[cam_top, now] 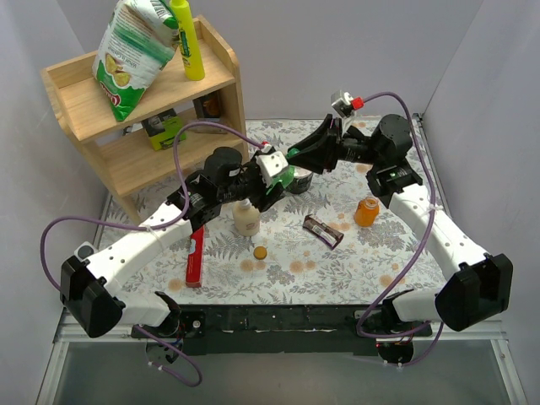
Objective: Screw on the bottle caps
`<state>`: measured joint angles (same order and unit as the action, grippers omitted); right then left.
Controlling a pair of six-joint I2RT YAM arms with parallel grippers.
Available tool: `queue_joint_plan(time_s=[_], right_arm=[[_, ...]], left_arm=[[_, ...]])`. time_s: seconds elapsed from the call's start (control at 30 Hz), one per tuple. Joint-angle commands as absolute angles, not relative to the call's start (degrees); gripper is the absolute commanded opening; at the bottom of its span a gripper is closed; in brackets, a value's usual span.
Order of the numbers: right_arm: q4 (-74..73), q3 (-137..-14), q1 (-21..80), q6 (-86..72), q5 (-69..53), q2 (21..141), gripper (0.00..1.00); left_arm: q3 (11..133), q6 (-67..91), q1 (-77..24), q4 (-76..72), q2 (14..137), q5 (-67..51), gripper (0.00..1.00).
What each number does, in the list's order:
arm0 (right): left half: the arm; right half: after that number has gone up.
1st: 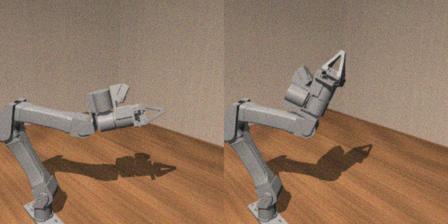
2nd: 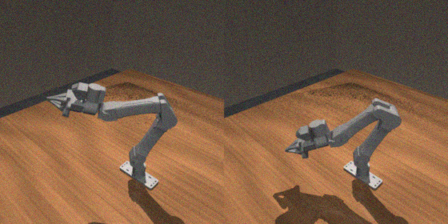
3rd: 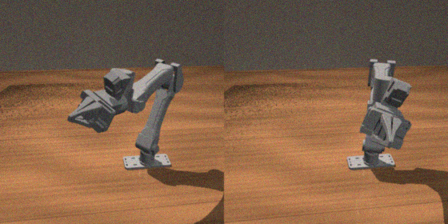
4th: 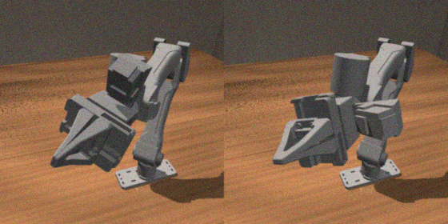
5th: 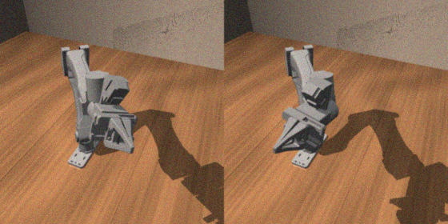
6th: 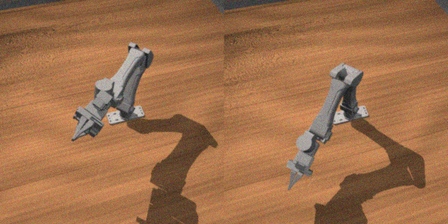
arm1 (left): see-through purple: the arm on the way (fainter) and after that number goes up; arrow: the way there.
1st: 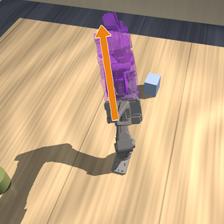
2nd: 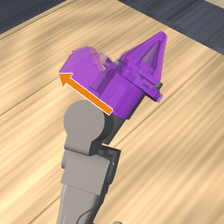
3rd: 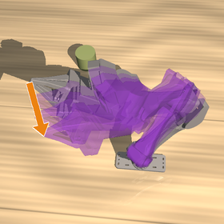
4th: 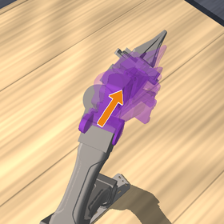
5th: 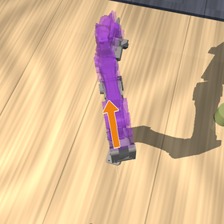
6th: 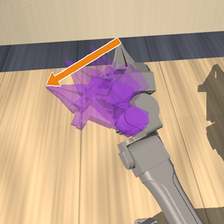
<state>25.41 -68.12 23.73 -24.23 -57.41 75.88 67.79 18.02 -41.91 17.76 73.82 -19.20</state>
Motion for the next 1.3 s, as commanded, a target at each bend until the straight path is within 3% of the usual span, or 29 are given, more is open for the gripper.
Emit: queue_joint_plan(time_s=[0.0, 0.27, 0.33, 0.43, 0.47, 0.53, 0.63, 0.8, 0.93, 1.27], right_arm=[[11.9, -72.15, 24.34, -21.27, -43.44, 74.8, 0.01], [-6.83, -81.38, 29.35, -22.32, -12.79, 77.25, 0.01], [-6.95, -81.48, 30.06, -21.71, -12.91, 77.43, 0.01], [-3.44, -80.69, 29.1, -17.5, -24.46, 75.95, 0.45], [-0.73, -80.34, 28.31, -15.23, -28.26, 75.33, 0.53], [2.97, -78.49, 25.59, -13.98, -40.61, 72.97, 0.67], [9.39, -76.21, 22.33, -11.52, -54.43, 69.97, 0.73], [16.16, -70.49, 21.62, -7.73, -61.6, 66.01, 0.75], [25.45, -68.21, 21.71, -14.56, -63.89, 67.85, 0.74], [29.71, -68.38, 22.58, -18.72, -63.19, 72.95, 0.7]], left_arm=[[66.36, 19.16, -46.39, 7.48, 72.42, -8.37, 0.0], [65.21, 21.08, -52.91, 2.11, 74.79, 2.28, 0.0], [65.21, 22.49, -52.82, 2.81, 75.15, 4.21, 0.0], [65.65, 24.07, -50.28, 6.75, 74.18, 0.12, 0.0], [65.92, 25.13, -49.14, 9.81, 73.74, -2.61, 0.0], [66.27, 26.1, -45.89, 12.64, 72.61, -9.61, 0.0], [66.01, 24.79, -41.84, 17.22, 70.5, -18.42, 0.0], [63.9, 17.07, -39.82, 20.03, 68.12, -24.77, 0.0], [64.16, 17.32, -39.55, 19.95, 68.11, -29.88, 0.0], [63.9, 17.84, -39.55, 17.32, 68.38, -30.41, 0.0]])
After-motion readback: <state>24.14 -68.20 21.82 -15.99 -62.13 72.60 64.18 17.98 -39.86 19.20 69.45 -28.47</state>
